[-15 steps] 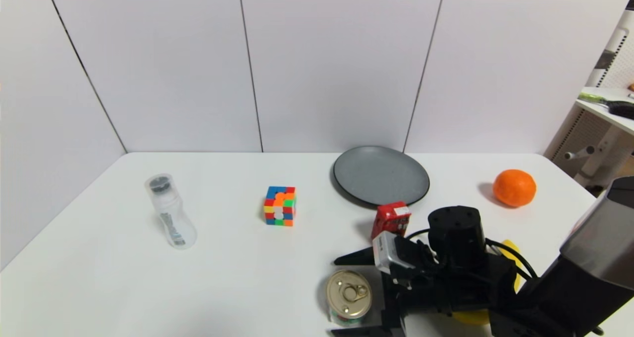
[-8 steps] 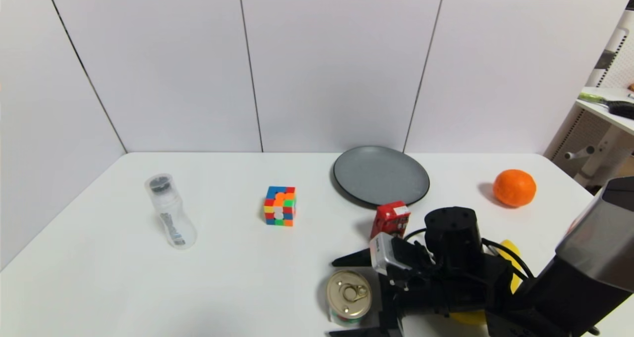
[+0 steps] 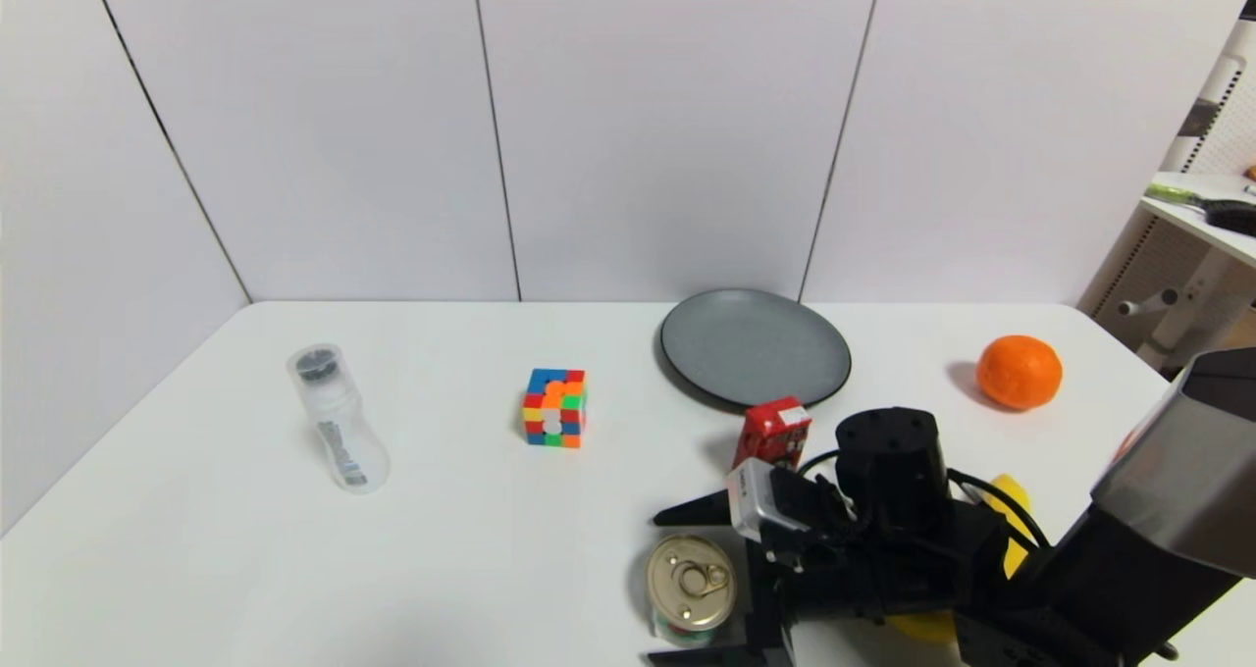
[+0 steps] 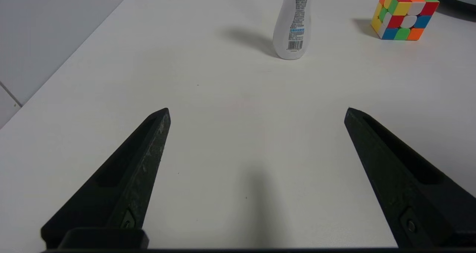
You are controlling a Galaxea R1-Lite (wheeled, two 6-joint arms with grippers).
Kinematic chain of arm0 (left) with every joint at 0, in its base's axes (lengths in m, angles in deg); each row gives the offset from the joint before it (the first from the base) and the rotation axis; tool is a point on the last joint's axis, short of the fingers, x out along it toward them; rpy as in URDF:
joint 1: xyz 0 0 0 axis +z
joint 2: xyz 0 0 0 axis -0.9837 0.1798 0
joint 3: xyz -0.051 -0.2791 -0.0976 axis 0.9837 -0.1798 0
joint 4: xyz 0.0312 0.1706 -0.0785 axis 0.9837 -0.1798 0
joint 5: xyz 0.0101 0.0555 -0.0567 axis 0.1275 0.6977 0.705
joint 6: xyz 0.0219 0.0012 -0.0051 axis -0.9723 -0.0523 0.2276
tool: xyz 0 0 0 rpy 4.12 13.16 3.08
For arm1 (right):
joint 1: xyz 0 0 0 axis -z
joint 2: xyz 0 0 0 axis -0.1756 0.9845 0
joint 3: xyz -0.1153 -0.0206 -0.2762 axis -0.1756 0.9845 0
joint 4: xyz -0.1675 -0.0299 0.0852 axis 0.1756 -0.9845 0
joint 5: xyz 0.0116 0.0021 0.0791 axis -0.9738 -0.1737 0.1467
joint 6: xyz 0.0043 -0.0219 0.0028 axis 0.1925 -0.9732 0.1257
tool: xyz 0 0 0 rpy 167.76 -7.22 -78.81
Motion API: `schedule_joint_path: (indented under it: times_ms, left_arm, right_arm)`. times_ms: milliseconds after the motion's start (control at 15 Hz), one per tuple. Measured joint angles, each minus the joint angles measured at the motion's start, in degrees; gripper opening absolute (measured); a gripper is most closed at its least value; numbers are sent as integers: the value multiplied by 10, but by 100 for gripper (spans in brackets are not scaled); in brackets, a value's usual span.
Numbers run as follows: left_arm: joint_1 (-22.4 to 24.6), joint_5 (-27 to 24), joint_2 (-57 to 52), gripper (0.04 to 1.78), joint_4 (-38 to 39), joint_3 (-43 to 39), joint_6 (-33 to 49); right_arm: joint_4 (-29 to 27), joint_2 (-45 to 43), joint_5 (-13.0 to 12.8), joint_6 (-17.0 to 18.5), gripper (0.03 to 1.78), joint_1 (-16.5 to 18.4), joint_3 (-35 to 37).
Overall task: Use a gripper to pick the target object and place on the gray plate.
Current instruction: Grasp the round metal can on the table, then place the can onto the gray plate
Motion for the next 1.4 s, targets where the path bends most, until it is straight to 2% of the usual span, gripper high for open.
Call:
schedule_joint_path:
  times_ms: [800, 1067, 1400]
  left_arm:
    - [0, 0, 0, 169, 0, 0, 0]
    - [0, 0, 0, 169, 0, 0, 0]
    - [0, 0, 0, 169, 0, 0, 0]
  right_arm:
    - [-1, 10, 0, 12, 171, -3, -13]
    - [-1, 12, 0, 12, 109, -3, -13]
    - [-1, 11, 0, 12, 104, -3, -11]
